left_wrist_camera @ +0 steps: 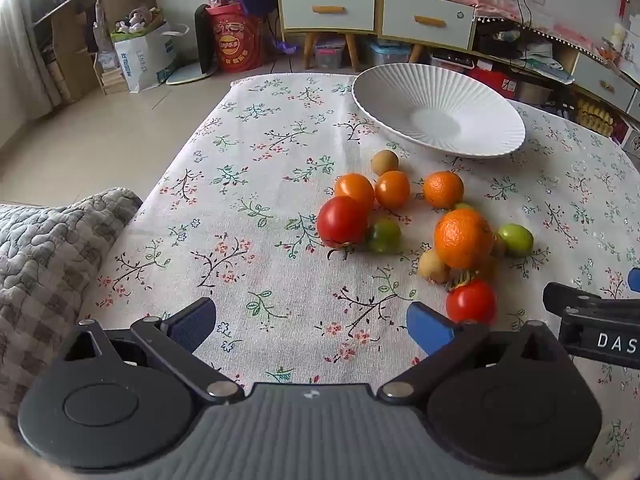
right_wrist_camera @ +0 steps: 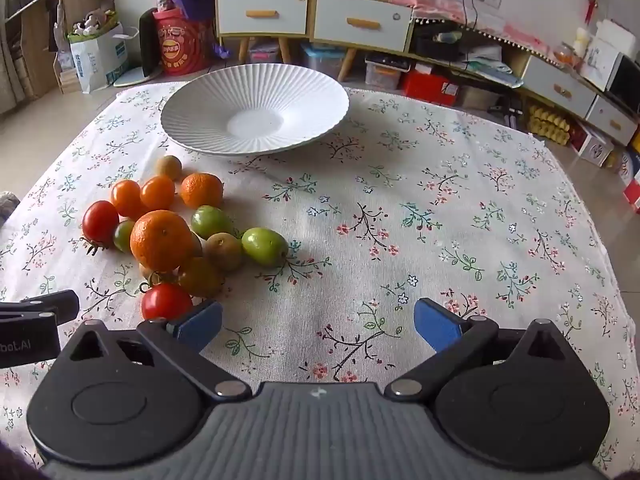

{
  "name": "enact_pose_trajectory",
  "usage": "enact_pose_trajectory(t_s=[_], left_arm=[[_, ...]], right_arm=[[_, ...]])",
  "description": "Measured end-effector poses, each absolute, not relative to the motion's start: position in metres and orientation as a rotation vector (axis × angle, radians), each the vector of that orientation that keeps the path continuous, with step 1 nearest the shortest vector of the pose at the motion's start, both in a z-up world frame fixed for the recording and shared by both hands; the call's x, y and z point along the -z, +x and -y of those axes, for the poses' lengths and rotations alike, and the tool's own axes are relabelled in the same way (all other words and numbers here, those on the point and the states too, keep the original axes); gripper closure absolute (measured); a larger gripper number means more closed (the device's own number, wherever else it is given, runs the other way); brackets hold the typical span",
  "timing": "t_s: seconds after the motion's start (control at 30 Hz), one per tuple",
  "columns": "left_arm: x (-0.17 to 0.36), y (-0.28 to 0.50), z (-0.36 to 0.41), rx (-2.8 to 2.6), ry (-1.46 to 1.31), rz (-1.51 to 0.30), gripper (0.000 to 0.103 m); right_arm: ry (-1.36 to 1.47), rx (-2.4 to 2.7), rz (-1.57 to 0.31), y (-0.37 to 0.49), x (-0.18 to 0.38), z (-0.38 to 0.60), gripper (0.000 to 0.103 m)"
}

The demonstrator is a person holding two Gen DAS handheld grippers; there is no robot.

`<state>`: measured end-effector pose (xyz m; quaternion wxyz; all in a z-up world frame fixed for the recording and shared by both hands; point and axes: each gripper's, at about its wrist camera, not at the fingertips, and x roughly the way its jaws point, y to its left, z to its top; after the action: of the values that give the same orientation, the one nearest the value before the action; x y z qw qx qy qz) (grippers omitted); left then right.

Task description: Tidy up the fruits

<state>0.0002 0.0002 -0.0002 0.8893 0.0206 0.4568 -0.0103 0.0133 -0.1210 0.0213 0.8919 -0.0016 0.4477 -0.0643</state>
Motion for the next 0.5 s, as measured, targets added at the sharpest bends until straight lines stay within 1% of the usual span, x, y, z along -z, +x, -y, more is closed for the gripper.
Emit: enact_pose_trajectory(t_s=[0.5], left_arm=[[-0.001, 0.003, 0.002, 0.000, 0.082, -0.950, 0.006]], right_arm=[[0.017, 0.118, -0.924, 0.012, -0.032, 0.122, 0.001]])
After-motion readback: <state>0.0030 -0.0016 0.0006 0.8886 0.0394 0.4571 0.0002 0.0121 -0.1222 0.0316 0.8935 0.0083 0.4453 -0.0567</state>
